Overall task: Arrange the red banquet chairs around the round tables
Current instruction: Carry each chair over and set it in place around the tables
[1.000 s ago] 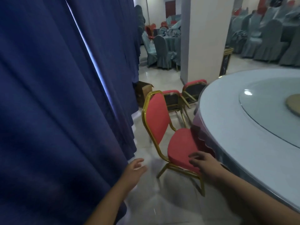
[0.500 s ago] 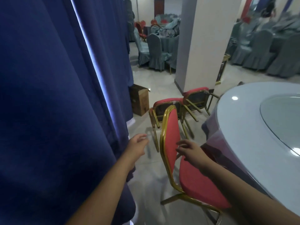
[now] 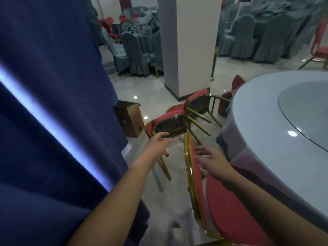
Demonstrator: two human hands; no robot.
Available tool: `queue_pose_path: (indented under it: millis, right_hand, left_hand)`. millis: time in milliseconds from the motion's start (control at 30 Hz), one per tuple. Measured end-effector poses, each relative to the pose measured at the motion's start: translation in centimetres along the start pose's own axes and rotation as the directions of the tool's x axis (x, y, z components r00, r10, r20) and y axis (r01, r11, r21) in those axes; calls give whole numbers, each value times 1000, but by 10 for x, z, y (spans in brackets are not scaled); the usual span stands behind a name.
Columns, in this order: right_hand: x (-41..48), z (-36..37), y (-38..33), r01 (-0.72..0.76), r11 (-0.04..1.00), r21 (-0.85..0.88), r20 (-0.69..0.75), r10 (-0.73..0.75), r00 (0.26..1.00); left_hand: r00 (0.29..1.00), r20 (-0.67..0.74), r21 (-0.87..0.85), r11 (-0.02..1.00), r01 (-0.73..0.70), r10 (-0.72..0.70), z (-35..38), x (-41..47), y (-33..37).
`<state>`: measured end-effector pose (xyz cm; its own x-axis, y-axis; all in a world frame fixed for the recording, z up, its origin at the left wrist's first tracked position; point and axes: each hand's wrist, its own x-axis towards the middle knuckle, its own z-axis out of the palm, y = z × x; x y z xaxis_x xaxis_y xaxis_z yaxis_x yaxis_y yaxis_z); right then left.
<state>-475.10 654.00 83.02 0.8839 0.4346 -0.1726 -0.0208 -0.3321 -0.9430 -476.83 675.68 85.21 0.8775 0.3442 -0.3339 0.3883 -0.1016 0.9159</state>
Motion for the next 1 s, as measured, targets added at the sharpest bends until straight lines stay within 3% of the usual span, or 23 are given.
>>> queue_pose_path:
  millis: [300, 500, 633, 867, 1000]
  right_hand:
    - [157, 16, -19, -72, 993, 98, -120, 83, 989]
    - [218, 33, -40, -122, 988, 92, -110, 132, 985]
    - [266, 35, -42, -187, 979, 86, -205, 201, 958]
    - [378, 62, -57, -277, 951, 137, -362, 309, 880]
    - [450, 95, -68, -357, 922, 148, -334, 386, 860]
  left_hand:
    - [991, 103, 176, 983, 61, -80, -44, 174, 4]
    - [960, 81, 202, 948, 247, -267, -68, 264, -17]
    - [940, 89, 312, 905, 288, -330, -89, 343, -23]
    - [929, 174, 363, 898, 249, -328, -142, 510, -5]
    - [919, 181, 350, 897, 272, -349, -193, 584, 0]
